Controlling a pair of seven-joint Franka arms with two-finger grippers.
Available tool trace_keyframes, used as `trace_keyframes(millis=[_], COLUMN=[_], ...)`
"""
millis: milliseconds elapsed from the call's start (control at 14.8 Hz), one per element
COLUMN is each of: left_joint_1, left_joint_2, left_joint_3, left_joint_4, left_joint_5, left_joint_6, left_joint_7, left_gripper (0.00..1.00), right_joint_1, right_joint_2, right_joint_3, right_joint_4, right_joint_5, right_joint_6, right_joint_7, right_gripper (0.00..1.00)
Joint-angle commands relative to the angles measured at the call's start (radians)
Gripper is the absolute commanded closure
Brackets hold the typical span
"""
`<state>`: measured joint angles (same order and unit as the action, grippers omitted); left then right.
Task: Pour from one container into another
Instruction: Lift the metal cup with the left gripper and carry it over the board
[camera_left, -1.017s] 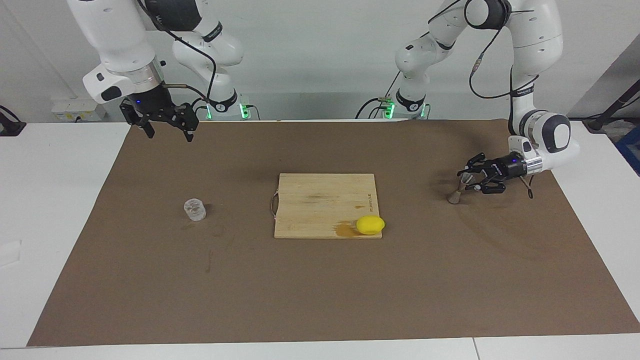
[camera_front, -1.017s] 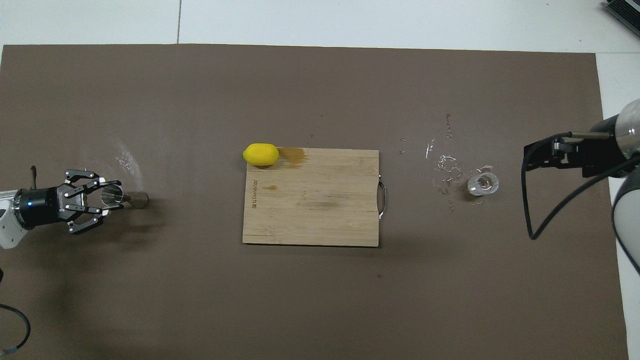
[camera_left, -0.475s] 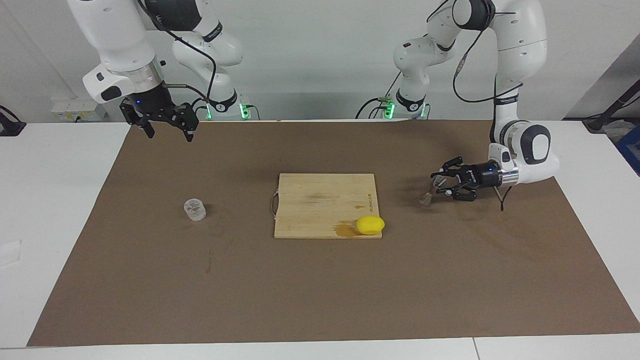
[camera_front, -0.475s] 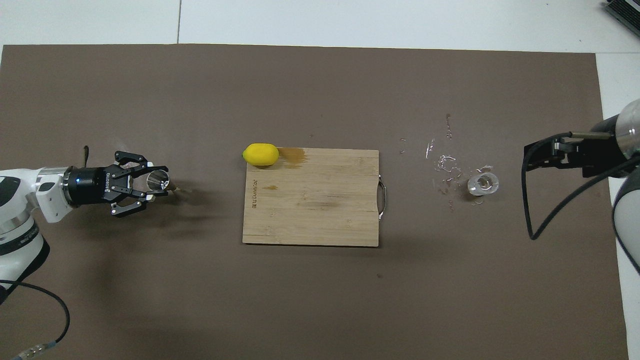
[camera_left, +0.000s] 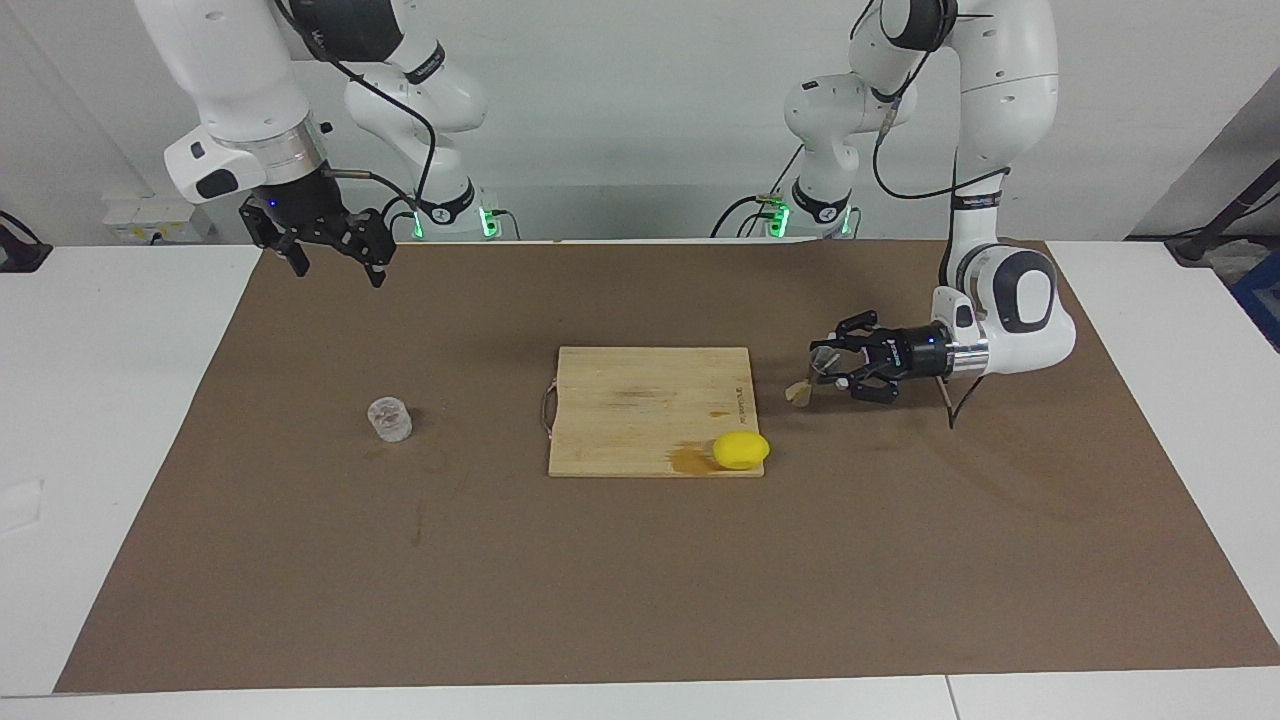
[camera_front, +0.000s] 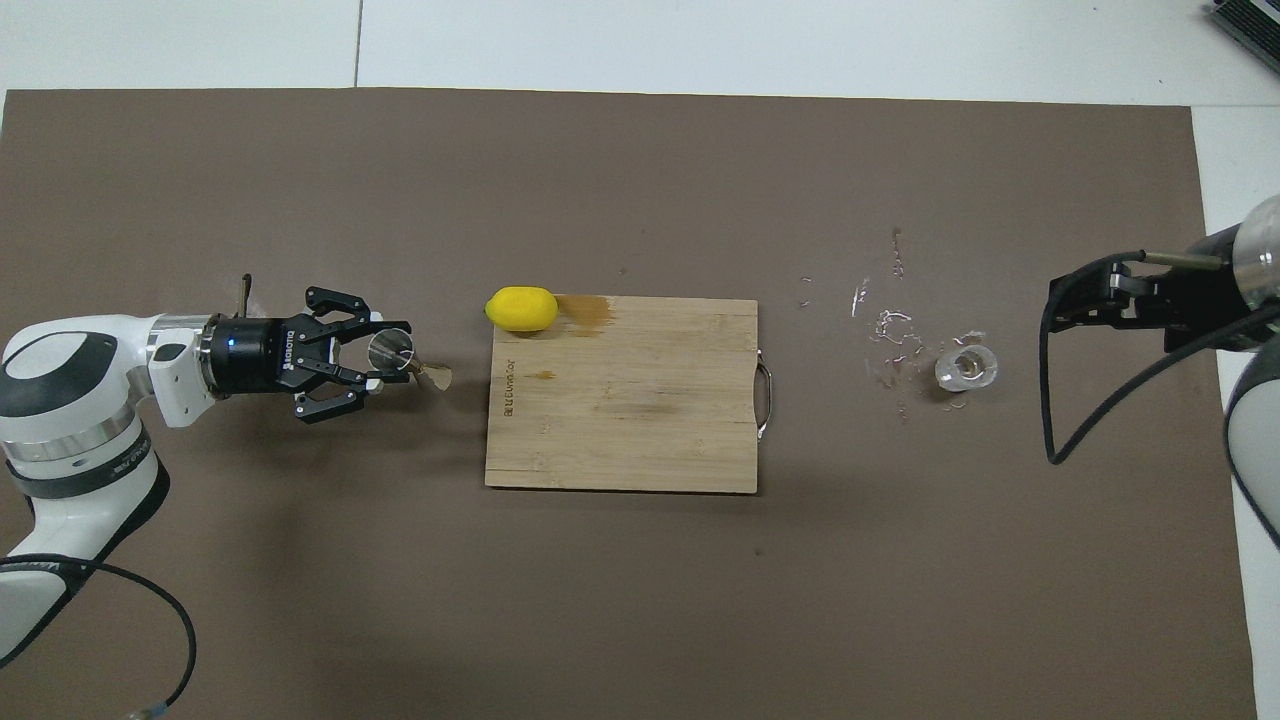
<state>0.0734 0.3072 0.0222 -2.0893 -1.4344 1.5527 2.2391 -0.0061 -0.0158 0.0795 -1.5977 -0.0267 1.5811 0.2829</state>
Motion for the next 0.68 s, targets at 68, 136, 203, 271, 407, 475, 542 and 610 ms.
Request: trace_keyframes(millis=[68,136,203,271,407,475,542,610], left_joint_1=[-0.185,-0.231,-0.269,-0.300,-0.352,-0.369,-0.388,-0.417], left_joint_2=[-0.073,-0.068,-0.068,-0.069,-0.079,-0.082,-0.085,-0.083], left_joint_3=[0.013,0.013,0.013,0.012,0.008,0.002,-0.002,-0.001], left_joint_4=[-0.078,-0.074,-0.068,-0.064,-0.063,-0.063,-0.061,-0.054], left_joint_5=[-0.160,-0.202,-0.236,-0.259,-0.281,-0.291,-0.316,-0.339], left_joint_6=[0.160,0.206,0.240,0.271,0.334,0.364,0.395,0.412], left_joint_7=[-0.024,-0.022,-0.022,-0.026,-0.056,-0.065,-0.065,-0.064], left_gripper=[0.70,0.70,0.70,0.70,0.70,0.70,0.70,0.70], right_joint_1=[-0.003,-0.003,-0.003,-0.003,-0.003,-0.003,-0.003,-0.006], right_joint_2=[-0.020,-0.020,-0.020,-0.020,-0.020,-0.020,-0.020,-0.020], right_joint_3=[0.003,0.003,0.003,0.005,0.005,0.005,0.005,0.005], right_joint_4=[-0.036,-0.036,-0.036,-0.036,-0.036,-0.036,-0.036,-0.036], right_joint_5=[-0.002,-0.002,-0.002,-0.002,0.011,0.019,0.027,0.030], right_joint_6=[0.046,0.048,0.046,0.045,0.040,0.039,0.034,0.030], right_joint_7=[0.022,0.025,0.048,0.079,0.136,0.168,0.205,0.246], right_gripper=[0.00,0.00,0.00,0.00,0.00,0.00,0.00,0.00])
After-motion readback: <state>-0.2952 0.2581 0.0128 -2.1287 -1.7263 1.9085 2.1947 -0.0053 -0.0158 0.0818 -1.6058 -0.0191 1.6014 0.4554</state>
